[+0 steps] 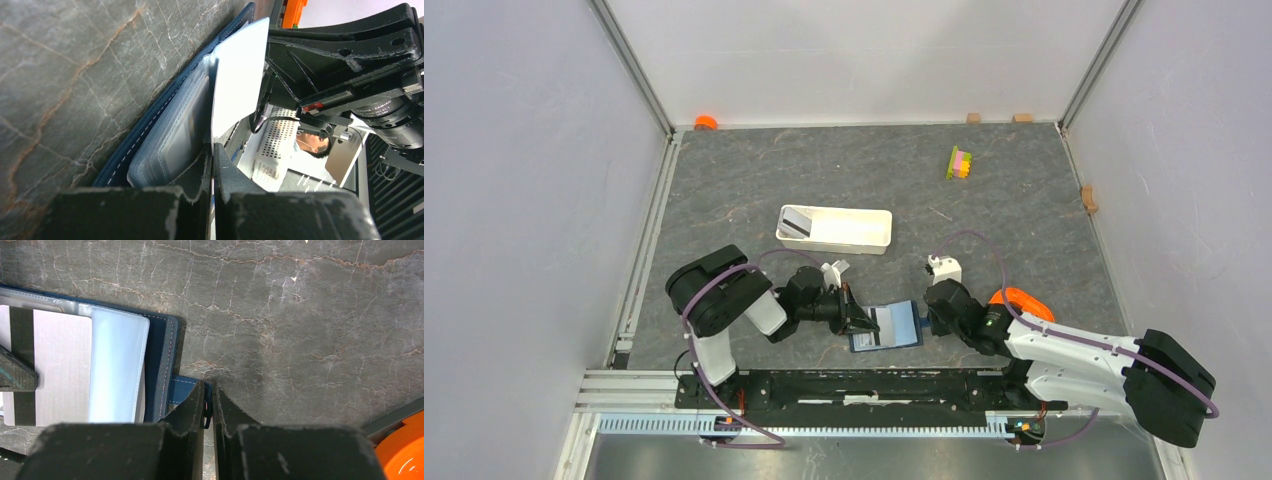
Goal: Put the credit cards into the card holder
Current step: Insert the credit card into the card holder.
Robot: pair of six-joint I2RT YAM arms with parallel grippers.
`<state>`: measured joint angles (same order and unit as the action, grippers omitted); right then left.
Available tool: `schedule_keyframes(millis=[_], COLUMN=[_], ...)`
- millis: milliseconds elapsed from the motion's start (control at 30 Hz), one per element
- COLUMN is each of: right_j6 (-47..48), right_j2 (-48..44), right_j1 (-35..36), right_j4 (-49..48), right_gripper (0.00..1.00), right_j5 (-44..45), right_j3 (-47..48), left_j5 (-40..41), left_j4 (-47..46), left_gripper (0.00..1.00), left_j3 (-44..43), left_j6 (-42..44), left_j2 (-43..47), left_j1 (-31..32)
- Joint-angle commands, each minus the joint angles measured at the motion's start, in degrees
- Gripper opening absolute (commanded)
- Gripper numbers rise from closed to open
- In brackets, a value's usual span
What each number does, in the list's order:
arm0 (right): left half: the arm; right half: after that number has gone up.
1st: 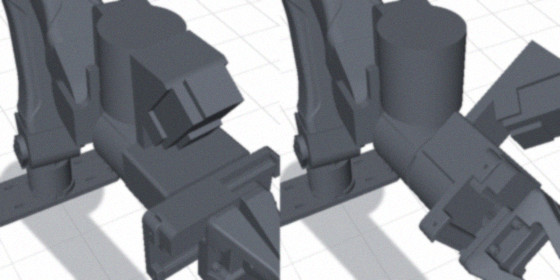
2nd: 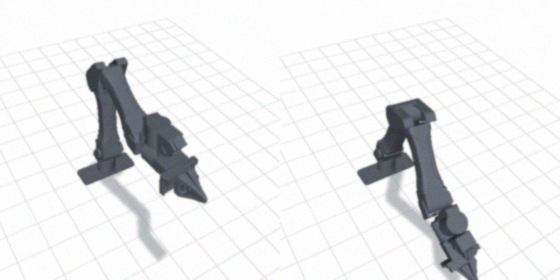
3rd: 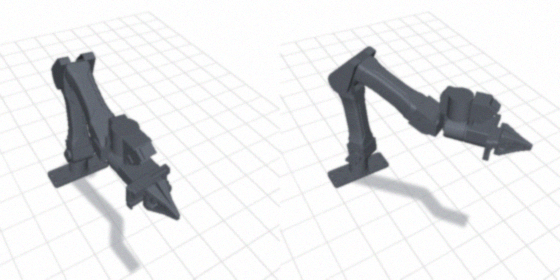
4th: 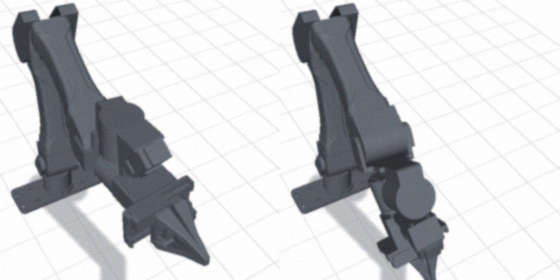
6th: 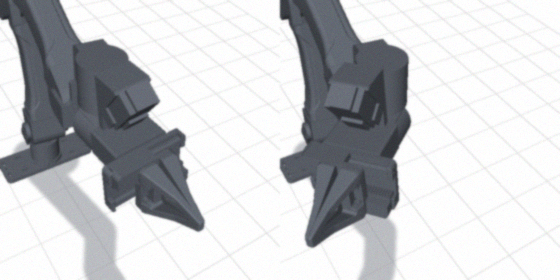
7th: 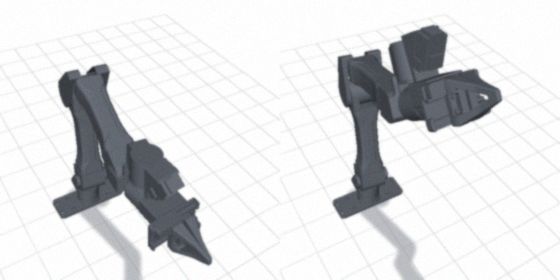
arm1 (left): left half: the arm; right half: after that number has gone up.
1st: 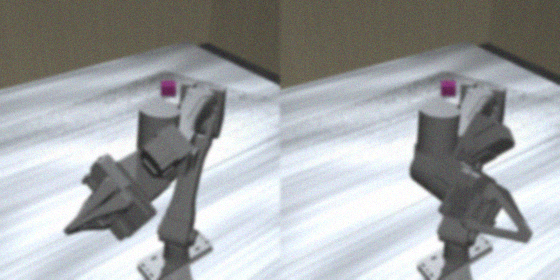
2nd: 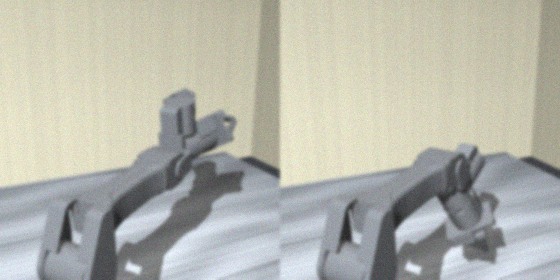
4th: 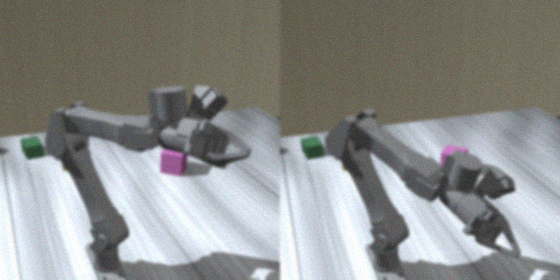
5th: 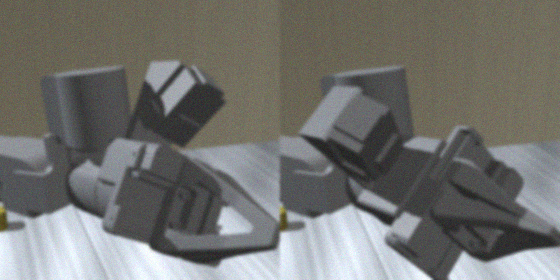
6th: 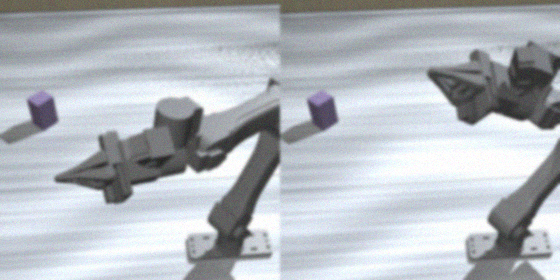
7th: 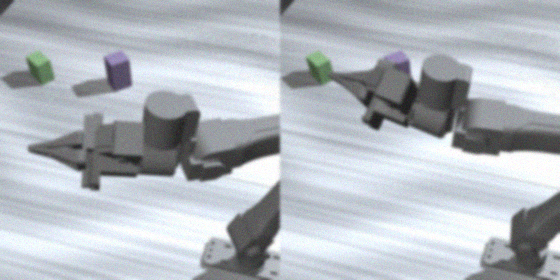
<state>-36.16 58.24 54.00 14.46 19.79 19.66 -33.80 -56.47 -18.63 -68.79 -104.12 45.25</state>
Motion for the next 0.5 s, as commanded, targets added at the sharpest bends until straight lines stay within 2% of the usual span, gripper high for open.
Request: schedule_keyframes(millis=[0, 467], right_j6=[-0.39, -0.35], right_j2=[0.3, 1.88], right_j1=[0.41, 0.41], right_j4=[-0.62, -1.27], right_gripper=[0.11, 0.09], right_j5=[0.28, -0.58], right_j3=[-0.31, -0.06], left_j5=[1.43, 0.32], left_j4=[0.84, -9.78], left_gripper=[0.02, 0.02], left_j3=[-0.26, 0.08], left_j6=[4.2, 0.06], left_j2=[-3.29, -9.67], left_j1=[-0.87, -0.91])
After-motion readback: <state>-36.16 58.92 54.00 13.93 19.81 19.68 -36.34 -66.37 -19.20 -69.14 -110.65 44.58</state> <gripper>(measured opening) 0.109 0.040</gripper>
